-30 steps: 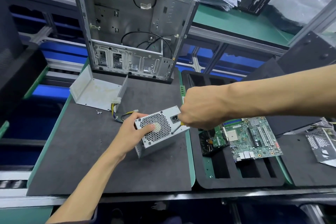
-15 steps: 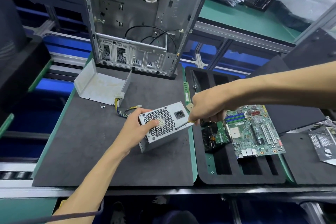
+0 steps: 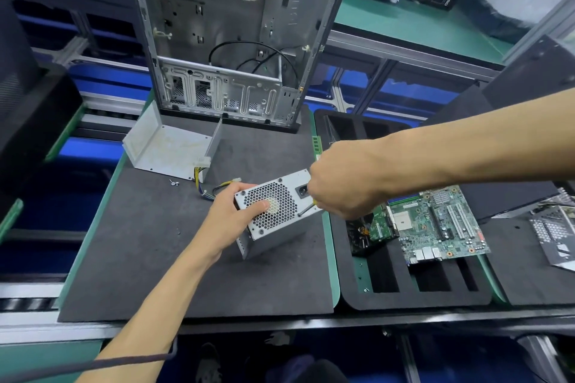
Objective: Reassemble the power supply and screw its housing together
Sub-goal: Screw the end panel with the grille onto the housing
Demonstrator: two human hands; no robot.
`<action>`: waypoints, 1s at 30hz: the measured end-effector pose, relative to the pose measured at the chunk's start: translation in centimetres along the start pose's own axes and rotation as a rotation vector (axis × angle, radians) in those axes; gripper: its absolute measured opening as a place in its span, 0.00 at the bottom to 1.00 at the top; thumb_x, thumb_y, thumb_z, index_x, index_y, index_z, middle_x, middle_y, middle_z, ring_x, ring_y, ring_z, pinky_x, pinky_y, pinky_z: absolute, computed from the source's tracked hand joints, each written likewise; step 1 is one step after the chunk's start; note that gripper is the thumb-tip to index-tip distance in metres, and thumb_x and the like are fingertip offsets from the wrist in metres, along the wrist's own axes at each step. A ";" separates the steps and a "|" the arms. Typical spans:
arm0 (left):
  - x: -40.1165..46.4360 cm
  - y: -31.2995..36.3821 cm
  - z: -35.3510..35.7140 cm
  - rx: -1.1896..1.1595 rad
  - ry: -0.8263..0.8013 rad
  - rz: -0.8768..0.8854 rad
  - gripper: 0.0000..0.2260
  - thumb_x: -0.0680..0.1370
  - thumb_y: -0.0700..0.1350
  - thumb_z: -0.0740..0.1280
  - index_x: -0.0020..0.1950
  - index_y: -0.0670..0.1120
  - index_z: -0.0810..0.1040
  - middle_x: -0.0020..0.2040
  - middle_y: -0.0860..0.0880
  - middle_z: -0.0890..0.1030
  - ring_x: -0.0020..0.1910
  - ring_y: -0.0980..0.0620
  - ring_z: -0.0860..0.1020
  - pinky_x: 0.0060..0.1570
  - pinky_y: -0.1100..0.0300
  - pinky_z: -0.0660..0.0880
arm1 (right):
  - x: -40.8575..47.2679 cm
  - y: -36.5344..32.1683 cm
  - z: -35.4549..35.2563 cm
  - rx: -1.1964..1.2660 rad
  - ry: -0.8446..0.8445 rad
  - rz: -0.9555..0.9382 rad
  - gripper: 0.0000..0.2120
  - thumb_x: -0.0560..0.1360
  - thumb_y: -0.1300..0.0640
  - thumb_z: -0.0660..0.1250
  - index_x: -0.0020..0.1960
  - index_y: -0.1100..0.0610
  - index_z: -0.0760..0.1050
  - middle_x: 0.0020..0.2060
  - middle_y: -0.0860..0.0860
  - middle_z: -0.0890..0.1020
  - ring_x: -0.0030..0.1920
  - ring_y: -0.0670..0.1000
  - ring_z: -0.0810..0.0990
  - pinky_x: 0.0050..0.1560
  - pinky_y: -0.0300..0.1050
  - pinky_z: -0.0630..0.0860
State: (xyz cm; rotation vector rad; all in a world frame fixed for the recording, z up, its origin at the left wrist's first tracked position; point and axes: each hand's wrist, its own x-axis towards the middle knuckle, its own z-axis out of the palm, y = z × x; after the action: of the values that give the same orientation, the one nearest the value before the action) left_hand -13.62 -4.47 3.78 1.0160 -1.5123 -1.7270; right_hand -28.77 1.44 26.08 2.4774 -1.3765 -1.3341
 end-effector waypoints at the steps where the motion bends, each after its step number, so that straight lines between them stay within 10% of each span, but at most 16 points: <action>1: 0.0 0.0 0.0 0.003 -0.002 0.000 0.11 0.75 0.43 0.77 0.53 0.54 0.80 0.46 0.70 0.83 0.45 0.67 0.82 0.41 0.75 0.74 | 0.2 0.2 0.1 0.175 -0.046 0.092 0.16 0.81 0.56 0.60 0.34 0.56 0.66 0.29 0.52 0.68 0.29 0.55 0.69 0.32 0.44 0.69; 8: 0.0 0.0 0.0 -0.015 -0.016 -0.001 0.11 0.75 0.44 0.76 0.53 0.55 0.80 0.44 0.76 0.80 0.45 0.69 0.81 0.40 0.77 0.73 | 1.3 2.1 0.9 1.276 -0.430 0.540 0.14 0.83 0.61 0.57 0.46 0.65 0.77 0.21 0.47 0.59 0.18 0.45 0.55 0.19 0.31 0.52; 15: 0.3 0.0 -0.2 -0.024 -0.032 -0.008 0.11 0.75 0.43 0.76 0.53 0.54 0.80 0.44 0.73 0.81 0.44 0.66 0.83 0.40 0.76 0.74 | 1.5 2.5 0.5 1.089 -0.360 0.383 0.20 0.80 0.64 0.62 0.30 0.57 0.65 0.20 0.48 0.64 0.19 0.47 0.59 0.20 0.34 0.56; 20: 0.3 -0.1 -0.2 -0.029 -0.012 -0.024 0.11 0.74 0.43 0.77 0.54 0.53 0.80 0.47 0.62 0.86 0.45 0.62 0.84 0.41 0.71 0.77 | 0.6 1.8 -0.1 -0.107 -0.029 -0.019 0.11 0.81 0.54 0.59 0.49 0.59 0.77 0.40 0.53 0.81 0.34 0.57 0.72 0.37 0.47 0.68; 23: 0.3 -0.1 -0.1 -0.021 -0.011 -0.020 0.11 0.74 0.44 0.77 0.54 0.53 0.80 0.47 0.61 0.86 0.45 0.61 0.84 0.41 0.71 0.77 | 0.3 1.5 -0.6 -0.416 0.038 -0.225 0.09 0.79 0.59 0.60 0.51 0.58 0.78 0.43 0.54 0.83 0.36 0.59 0.72 0.36 0.48 0.67; 26: 0.3 -0.1 -0.2 -0.010 -0.005 -0.022 0.11 0.74 0.44 0.77 0.54 0.53 0.81 0.47 0.59 0.86 0.45 0.61 0.84 0.41 0.71 0.77 | 0.6 1.4 -0.6 -0.252 0.005 -0.165 0.08 0.79 0.59 0.60 0.42 0.58 0.73 0.39 0.56 0.80 0.34 0.59 0.71 0.36 0.46 0.68; 30: 0.3 -0.1 -0.2 -0.011 -0.032 -0.018 0.11 0.75 0.43 0.76 0.54 0.52 0.80 0.45 0.71 0.82 0.45 0.70 0.81 0.41 0.77 0.73 | 1.0 1.3 0.7 0.563 -0.236 0.285 0.17 0.83 0.57 0.57 0.37 0.58 0.73 0.25 0.53 0.74 0.26 0.53 0.73 0.26 0.39 0.67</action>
State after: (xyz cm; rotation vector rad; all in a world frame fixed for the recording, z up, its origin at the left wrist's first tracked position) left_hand -13.63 -4.83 3.67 1.0034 -1.5159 -1.7701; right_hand -29.88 0.22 25.46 2.3146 -2.3367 -1.3498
